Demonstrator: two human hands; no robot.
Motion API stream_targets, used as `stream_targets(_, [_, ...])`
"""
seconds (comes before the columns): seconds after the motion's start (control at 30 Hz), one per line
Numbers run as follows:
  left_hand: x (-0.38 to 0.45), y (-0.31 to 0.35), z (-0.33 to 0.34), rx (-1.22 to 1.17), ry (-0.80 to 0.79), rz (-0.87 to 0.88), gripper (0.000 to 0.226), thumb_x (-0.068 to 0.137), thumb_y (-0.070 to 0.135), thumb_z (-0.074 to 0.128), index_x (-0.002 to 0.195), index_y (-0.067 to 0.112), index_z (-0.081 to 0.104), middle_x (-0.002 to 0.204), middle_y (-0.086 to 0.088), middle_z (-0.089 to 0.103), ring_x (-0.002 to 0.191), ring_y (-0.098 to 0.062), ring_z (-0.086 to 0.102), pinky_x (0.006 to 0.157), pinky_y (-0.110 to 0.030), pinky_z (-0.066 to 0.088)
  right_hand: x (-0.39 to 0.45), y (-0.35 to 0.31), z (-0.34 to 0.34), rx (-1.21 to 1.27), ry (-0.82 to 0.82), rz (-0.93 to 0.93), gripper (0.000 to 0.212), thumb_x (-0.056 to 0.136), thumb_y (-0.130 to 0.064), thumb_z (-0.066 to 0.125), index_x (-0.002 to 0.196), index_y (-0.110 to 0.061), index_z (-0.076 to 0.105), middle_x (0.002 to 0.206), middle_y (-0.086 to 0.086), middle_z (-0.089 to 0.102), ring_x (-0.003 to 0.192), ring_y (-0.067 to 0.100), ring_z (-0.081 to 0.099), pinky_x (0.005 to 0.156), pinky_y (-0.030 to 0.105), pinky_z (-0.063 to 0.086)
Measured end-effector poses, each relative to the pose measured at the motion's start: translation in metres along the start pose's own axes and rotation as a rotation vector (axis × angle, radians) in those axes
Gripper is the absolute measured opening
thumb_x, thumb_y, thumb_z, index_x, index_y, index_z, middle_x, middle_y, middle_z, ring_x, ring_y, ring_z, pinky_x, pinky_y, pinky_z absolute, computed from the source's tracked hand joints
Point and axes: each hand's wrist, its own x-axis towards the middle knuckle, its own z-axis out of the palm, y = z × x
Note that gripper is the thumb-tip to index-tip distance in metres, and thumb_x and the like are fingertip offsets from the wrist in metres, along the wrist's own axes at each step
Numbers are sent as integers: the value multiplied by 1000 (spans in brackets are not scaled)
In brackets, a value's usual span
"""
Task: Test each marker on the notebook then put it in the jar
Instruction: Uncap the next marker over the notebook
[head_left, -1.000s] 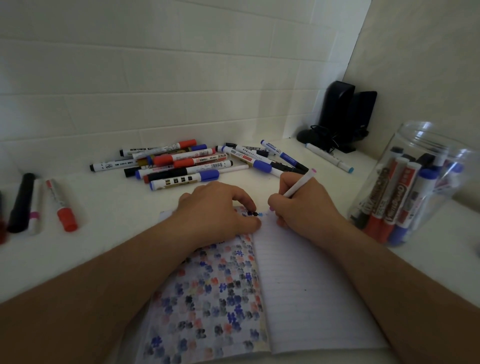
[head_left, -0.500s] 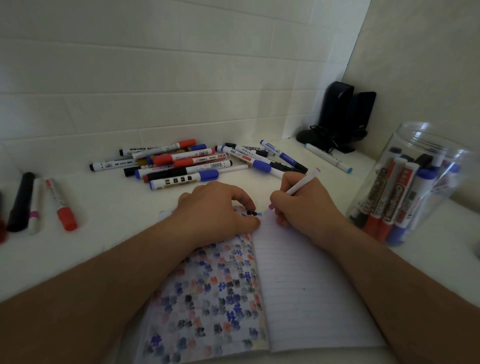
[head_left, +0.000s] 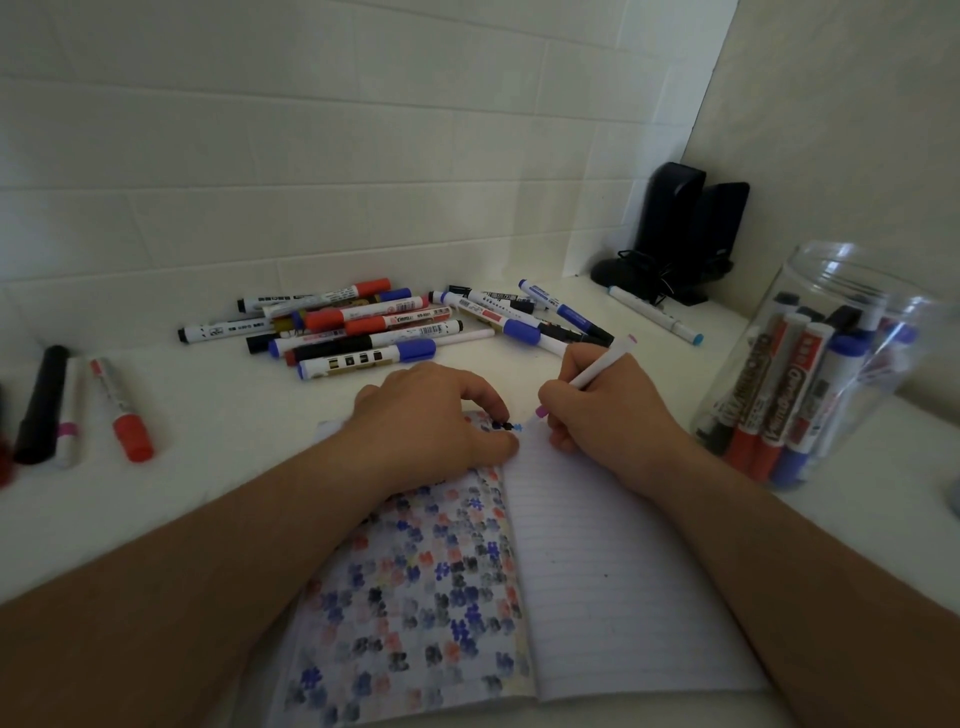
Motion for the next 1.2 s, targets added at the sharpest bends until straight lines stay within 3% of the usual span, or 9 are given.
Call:
stream_targets(0.07, [-2,0,-1,-9,0,0,37,74,72,71,106,56,65,119,16,58,114,-14,54,101,-48,48,-1,-2,1,-18,-13,-9,18,88,-7,69,77,-5,55,66,17,70,53,21,68,64,46,62])
stream_targets(0.17, [-7,-1,0,-14,53,74,55,83,64,69,133,57,45,116,10,51,115,-16,48,102,-44,46,-2,-4,1,11,-20,-2,19,89,-6,66,75,-7,54,64,16,67,51,19,64,56,39,57])
stream_targets(0.3, [-8,-2,-1,-130,97,213,63,99,3,54,148,36,33,120,13,55,118,-10,50,101,-30,47,-4,-6,-3,134,-27,2,16,94,-7,66,81,-7,56,55,0,60,47,15,57,48,26,48])
stream_targets(0.37, [-8,-6,-2,-197,112,271,64,97,-7,49,146,32,35,122,14,61,114,-6,58,94,-19,50,-8,-7,-8,225,-62,-11,15,95,-8,70,84,-8,59,60,5,61,52,19,57,49,27,48])
stream_targets(0.5, [-8,-8,-5,-393,250,318,35,107,11,49,131,34,41,112,22,70,94,3,68,79,-11,53,-16,-10,-20,552,-115,14,11,92,-11,74,87,-12,65,70,6,65,64,21,58,54,30,48])
stream_targets(0.6, [-8,-6,-8,-504,278,310,24,105,15,55,117,35,50,105,18,74,87,1,71,76,-15,57,-18,-10,-25,737,-152,33,8,85,-21,75,88,-16,70,76,7,64,68,18,58,62,31,50])
stream_targets(0.67, [-9,-7,-8,-535,274,309,21,103,15,57,108,34,57,103,15,76,87,1,72,78,-18,58,-18,-11,-26,795,-178,57,8,92,-22,69,93,-15,72,79,7,66,69,18,59,64,32,49])
stream_targets(0.83, [-11,-6,-7,-457,288,343,14,102,22,59,104,36,62,94,21,74,86,6,70,77,-15,57,-17,-12,-27,826,-228,86,30,98,-12,48,95,-13,78,86,12,71,70,19,61,68,33,50])
stream_targets(1.2, [-10,-6,-5,-408,318,382,22,102,19,59,102,40,61,94,22,73,87,4,69,74,-16,56,-17,-13,-22,744,-192,113,34,100,-11,47,88,-15,78,85,15,72,66,20,61,63,32,49])
